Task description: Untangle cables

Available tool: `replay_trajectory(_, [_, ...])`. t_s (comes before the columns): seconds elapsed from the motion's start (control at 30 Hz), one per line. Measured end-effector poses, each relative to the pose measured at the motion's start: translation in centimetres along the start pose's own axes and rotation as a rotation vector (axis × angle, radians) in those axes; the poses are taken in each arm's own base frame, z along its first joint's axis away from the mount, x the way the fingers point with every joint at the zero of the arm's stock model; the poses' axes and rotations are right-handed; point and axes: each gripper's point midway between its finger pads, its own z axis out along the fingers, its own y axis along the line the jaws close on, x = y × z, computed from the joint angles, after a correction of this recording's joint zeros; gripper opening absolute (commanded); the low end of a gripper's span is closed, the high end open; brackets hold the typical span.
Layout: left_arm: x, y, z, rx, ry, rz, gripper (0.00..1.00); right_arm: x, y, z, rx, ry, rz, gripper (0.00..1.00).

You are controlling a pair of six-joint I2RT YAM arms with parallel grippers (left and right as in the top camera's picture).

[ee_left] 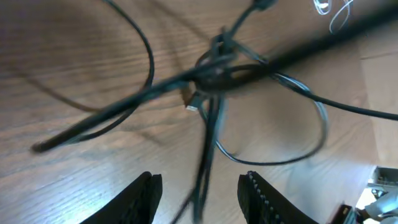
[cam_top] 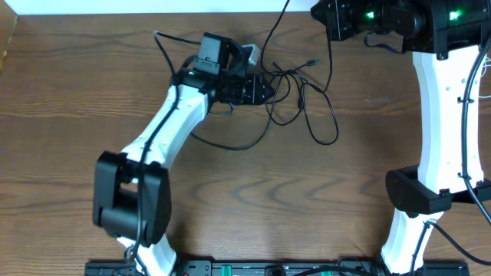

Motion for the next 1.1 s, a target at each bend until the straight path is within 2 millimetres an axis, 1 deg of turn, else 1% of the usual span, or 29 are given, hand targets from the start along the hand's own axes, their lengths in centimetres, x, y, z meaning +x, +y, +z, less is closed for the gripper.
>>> replay_trajectory(0.1, [0.5, 0.6, 2.0, -0.003, 0.023, -0.015, 0.35, 0.1, 0.0, 0.0, 0.0, 0.004, 0.002, 0.01])
replay_trajectory(0.13, [0.8, 0.7, 2.5, -0.006, 0.034, -0.02, 0.28, 0.1, 0.0, 0.0, 0.0, 0.006, 0.003, 0.01])
replay_trajectory(0.2, [1.2, 0.7, 3.1, -0.008, 0.048, -0.025, 0.1, 0.2, 0.0, 0.0, 0.0, 0.006, 0.003, 0.01])
replay_trajectory(0.23, [1.3, 0.6, 3.3, -0.008, 0.051, -0.026, 0.08, 0.2, 0.0, 0.0, 0.001, 0.006, 0.003, 0.01])
replay_trajectory(0.4, [1.1, 0.6, 3.3, -0.008, 0.04, -0.018, 0.07, 0.2, -0.2, 0.0, 0.009, 0.009, 0.005, 0.01])
replay_trajectory(0.53, [0.4, 1.3, 2.4, -0.019, 0.017, -0.029, 0.07, 0.7, -0.8, 0.0, 0.048, 0.028, 0.015, 0.01])
replay_trajectory(0.63, [-0.5, 1.5, 0.8, -0.052, -0.02, -0.029, 0.07, 1.2, -1.7, -0.1, 0.098, 0.047, 0.034, 0.01])
replay_trajectory(0.7, [-0.9, 1.3, -1.2, -0.091, -0.049, -0.028, 0.08, 1.6, -2.3, 0.0, 0.131, 0.061, 0.051, 0.01])
replay_trajectory(0.87, [-1.6, -1.3, -7.1, -0.161, -0.143, 0.016, 0.08, 2.8, -4.4, 0.7, 0.197, 0.112, 0.108, 0.01])
replay_trajectory(0.93, [-1.5, -2.2, -9.1, -0.182, -0.173, 0.028, 0.07, 3.5, -5.8, 1.4, 0.223, 0.142, 0.142, 0.01])
replay_trajectory(1.0, [-1.4, -2.7, -10.6, -0.201, -0.197, 0.037, 0.07, 4.2, -7.4, 2.3, 0.25, 0.173, 0.178, 0.01])
replay_trajectory(1.03, [-1.5, -3.0, -11.3, -0.21, -0.213, 0.045, 0.07, 4.7, -8.4, 2.8, 0.267, 0.192, 0.197, 0.01])
replay_trajectory(1.1, [-1.7, -3.6, -12.6, -0.224, -0.25, 0.062, 0.07, 5.9, -10.9, 4.0, 0.315, 0.234, 0.247, 0.01])
